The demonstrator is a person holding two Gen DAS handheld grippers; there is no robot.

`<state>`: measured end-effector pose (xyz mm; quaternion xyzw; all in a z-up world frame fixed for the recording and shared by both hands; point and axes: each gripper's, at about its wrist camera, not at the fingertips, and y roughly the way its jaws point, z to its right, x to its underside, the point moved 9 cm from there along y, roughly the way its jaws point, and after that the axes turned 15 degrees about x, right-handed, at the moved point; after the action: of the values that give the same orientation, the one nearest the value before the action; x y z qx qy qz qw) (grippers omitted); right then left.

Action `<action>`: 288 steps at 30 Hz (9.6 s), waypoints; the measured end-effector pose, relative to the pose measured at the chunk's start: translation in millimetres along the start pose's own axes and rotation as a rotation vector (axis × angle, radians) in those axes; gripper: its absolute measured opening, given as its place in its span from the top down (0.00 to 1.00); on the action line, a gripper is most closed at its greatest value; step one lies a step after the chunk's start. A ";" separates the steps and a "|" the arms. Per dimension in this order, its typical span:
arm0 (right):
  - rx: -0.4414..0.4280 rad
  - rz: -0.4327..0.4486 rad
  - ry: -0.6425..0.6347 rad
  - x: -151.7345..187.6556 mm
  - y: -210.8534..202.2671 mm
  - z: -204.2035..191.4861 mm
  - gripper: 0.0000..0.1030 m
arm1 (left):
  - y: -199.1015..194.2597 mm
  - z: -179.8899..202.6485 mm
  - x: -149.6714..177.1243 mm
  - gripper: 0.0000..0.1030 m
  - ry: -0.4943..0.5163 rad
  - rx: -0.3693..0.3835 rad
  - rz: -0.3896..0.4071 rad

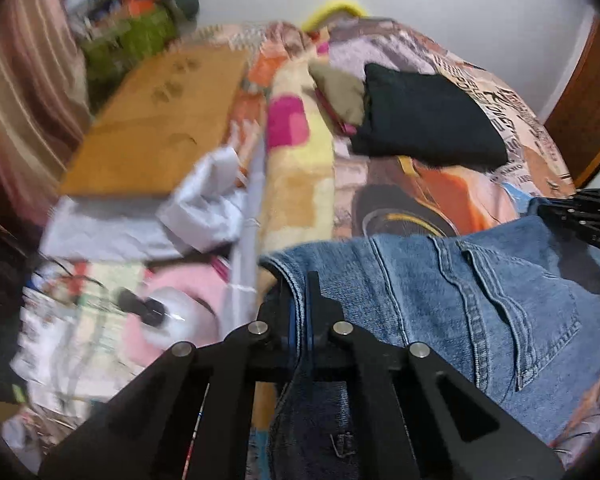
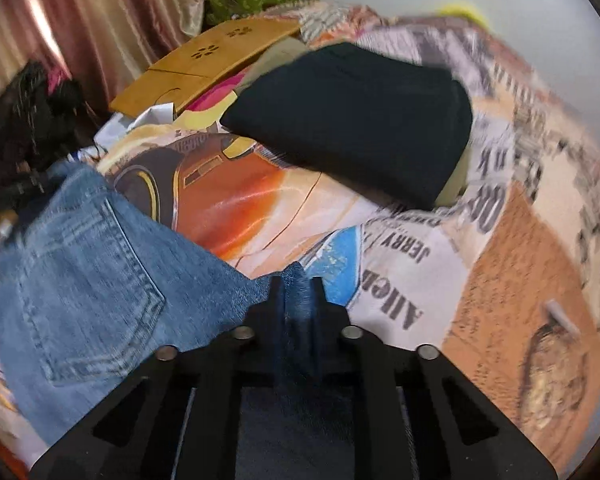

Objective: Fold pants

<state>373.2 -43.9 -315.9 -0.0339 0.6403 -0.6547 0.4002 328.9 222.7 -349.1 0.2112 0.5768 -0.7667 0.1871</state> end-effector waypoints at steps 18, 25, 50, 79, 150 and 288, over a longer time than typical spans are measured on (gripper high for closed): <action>0.045 0.016 0.049 -1.1 -23.8 8.3 0.73 | -56.1 -20.1 21.8 0.74 -0.057 -0.034 0.018; -0.005 0.087 0.086 15.7 -71.9 -8.4 0.62 | -83.8 -12.2 68.5 0.66 -0.076 0.020 0.023; -0.173 -0.015 0.038 74.6 -65.2 -109.9 0.52 | -39.2 6.4 113.4 0.84 -0.037 -0.028 0.043; -0.177 -0.003 0.137 103.9 -86.8 -70.2 0.54 | -27.2 41.0 125.6 0.73 -0.047 0.083 0.028; -0.003 0.053 1.402 425.9 -104.8 292.3 0.29 | 136.7 509.2 60.5 0.29 0.480 0.176 -0.196; 0.221 0.239 0.586 212.1 -163.2 169.0 0.34 | 62.9 343.8 10.9 0.22 0.290 0.153 0.012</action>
<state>245.3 -324.3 -243.9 0.2747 0.6528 -0.6505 0.2745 316.0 -125.7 -321.2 0.3365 0.5362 -0.7689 0.0898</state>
